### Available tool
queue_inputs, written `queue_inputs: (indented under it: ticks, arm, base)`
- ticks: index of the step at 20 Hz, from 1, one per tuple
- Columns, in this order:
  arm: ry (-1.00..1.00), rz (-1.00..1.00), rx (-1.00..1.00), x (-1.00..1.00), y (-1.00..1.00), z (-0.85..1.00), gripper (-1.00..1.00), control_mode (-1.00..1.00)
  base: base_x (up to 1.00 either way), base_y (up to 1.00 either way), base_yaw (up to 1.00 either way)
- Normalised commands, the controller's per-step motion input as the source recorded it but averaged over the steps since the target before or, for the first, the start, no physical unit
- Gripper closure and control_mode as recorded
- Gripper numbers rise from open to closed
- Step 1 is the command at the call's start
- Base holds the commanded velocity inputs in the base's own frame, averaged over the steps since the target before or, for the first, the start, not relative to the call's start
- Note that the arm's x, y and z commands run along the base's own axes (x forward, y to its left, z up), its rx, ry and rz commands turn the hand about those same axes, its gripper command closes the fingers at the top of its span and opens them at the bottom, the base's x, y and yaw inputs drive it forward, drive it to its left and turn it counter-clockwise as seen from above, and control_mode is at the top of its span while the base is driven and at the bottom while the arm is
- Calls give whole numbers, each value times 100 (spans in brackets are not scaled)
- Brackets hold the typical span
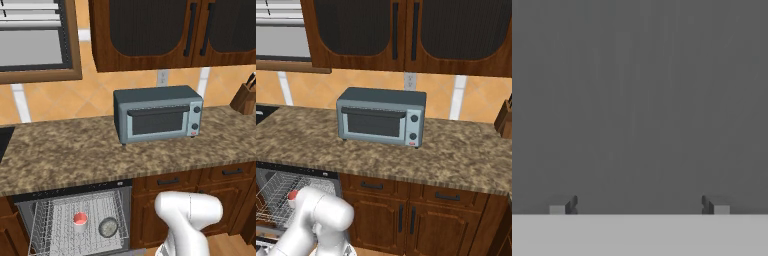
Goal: Pick up the cup and bowl from the counter, place them in the dishwasher, and close the dishwasher door.
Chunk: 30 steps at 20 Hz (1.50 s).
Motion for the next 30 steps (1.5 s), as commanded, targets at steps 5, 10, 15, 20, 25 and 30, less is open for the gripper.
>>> queue_inputs:
  ticks: [5,10,15,20,25,30]
  arm:
    - [-18,0,0,100,-27,-14,-100,-100]
    - [-21,0,1,100,-32,-2,-100,-100]
    - [-17,0,3,100,-36,0,-100,-100]
    - [-6,0,6,100,-41,16,-100,-100]
    - [0,0,8,100,-53,10,-100,-100]
    - [-2,0,9,100,-54,0,-100,-100]
  base:
    - [0,0,0]
    - [0,0,0]
    - [0,0,0]
    - [0,0,0]
    - [0,0,0]
    - [0,0,0]
